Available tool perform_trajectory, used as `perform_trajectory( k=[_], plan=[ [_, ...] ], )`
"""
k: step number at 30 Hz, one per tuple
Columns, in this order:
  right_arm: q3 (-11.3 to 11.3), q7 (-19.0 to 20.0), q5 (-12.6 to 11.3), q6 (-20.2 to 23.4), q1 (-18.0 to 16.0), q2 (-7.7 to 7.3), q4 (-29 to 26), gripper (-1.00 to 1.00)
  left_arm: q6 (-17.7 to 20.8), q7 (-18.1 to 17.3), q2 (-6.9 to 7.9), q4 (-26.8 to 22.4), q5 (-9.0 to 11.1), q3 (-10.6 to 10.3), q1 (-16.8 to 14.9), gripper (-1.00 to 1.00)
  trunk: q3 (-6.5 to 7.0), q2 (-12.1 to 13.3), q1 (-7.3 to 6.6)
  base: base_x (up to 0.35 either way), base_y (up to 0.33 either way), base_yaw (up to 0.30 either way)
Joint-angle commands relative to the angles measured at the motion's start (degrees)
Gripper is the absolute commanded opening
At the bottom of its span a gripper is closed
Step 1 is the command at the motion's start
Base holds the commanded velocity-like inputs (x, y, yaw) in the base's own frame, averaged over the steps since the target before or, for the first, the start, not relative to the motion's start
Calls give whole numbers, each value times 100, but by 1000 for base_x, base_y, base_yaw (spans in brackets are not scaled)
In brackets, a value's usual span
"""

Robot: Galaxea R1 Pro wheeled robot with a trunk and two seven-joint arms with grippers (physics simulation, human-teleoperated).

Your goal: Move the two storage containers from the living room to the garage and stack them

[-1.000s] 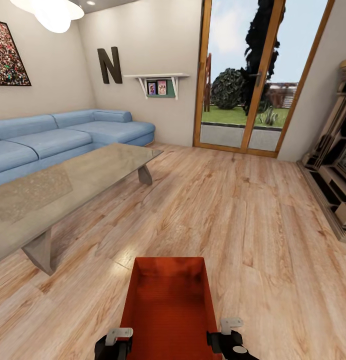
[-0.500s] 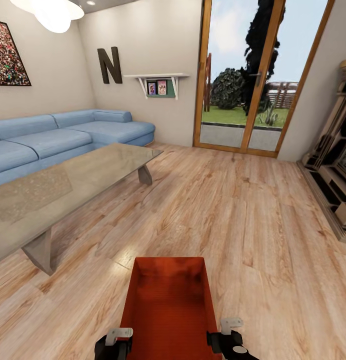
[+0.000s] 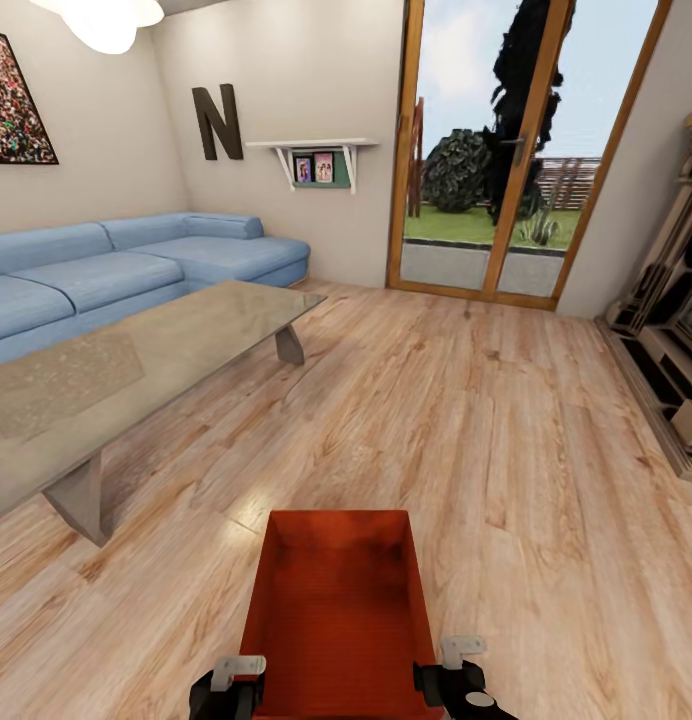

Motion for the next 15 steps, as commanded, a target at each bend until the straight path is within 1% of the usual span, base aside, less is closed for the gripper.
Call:
perform_trajectory(
  k=[1,5,7,15],
  plan=[
    [31,-28,-1,-14,-3,1,6,100,-20,19,-2,6,-61,46,-2,100,-5,-2,-1,0,0,0],
    [31,-28,-1,-14,-3,1,6,100,-19,19,-3,6,-61,46,-3,100,-5,-2,-1,0,0,0],
    [30,-28,-1,-14,-3,1,6,100,-20,19,-2,6,-61,46,-2,100,-49,-5,4,0,0,0],
    [30,-28,-1,-14,-3,1,6,100,-20,19,-2,6,-61,46,-3,100,-49,-5,4,0,0,0]
  ],
)
